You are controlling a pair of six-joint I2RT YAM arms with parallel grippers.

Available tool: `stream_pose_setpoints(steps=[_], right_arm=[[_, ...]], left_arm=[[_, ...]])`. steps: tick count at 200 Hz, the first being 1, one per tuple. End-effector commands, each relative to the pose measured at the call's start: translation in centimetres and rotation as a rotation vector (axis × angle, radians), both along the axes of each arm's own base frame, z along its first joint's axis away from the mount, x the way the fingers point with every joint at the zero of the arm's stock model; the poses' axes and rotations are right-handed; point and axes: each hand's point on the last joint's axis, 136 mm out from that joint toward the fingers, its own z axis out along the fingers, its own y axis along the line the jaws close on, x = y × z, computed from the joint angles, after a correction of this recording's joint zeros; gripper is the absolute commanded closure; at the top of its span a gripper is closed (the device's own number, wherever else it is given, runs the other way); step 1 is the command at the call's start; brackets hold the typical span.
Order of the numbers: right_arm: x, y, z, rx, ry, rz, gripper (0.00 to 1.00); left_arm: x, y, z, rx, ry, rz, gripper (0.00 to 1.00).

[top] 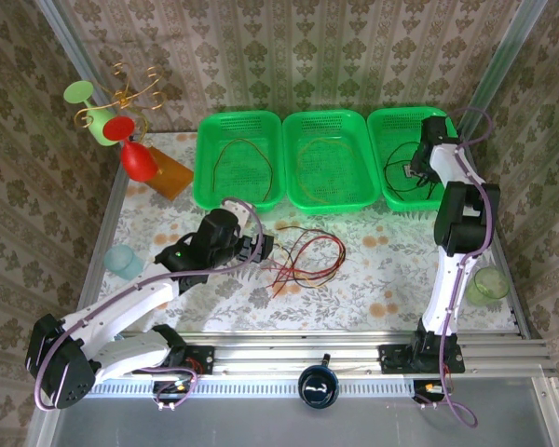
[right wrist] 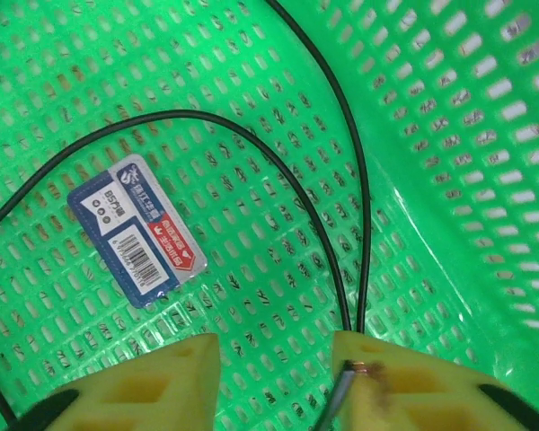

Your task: Untangle the cables

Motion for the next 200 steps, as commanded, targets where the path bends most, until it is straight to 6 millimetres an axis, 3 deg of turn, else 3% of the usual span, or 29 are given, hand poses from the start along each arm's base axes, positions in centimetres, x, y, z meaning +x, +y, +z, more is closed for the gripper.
stream_pose_setpoints(steps=[1,45,84,113,131,150,169,174,179,200], right_arm=[[0.1,0.1,3.7,0.017,-0.062,0.016,0.43],[-0.1,0.5,10.3,0.013,-0.201,0.072,0.00],[-1.5,1.4,15.4,0.014,-0.283,0.104,0.00],[-3.7,3.0,18.6,0.039,-0.331,0.131,0.00],[-5.8,4.5,19.4,0.048,-0.351,0.148,0.00],[-8.6,6.8,19.0,0.058,-0.350,0.185,0.00],[-11.5,9.6,17.9,0.072,-0.348,0.227,0.01],[-12.2,10.3,16.8,0.075,-0.327,0.236,0.01],[-13.3,11.0,17.2,0.072,-0.344,0.246,0.01],[-16.0,14.2,14.7,0.110,-0.313,0.285,0.04]], left_arm=[[-0.2,0.2,-0.3,0.010,0.006,0.012,0.06],[-0.2,0.0,-0.2,0.013,0.005,0.005,0.06],[-0.1,-0.1,-0.2,0.013,0.007,0.003,0.06],[-0.2,-0.2,-0.2,0.010,0.008,-0.002,0.06],[-0.2,-0.3,-0.3,0.009,0.010,-0.003,0.05],[-0.3,-0.3,-0.5,0.009,0.013,-0.004,0.05],[-0.4,-0.5,-1.1,0.006,0.026,-0.003,0.05],[-0.4,-0.5,-1.3,0.006,0.030,-0.003,0.06],[-0.4,-0.6,-1.4,0.004,0.033,-0.004,0.05],[-0.6,-0.9,-1.9,0.005,0.047,-0.013,0.06]])
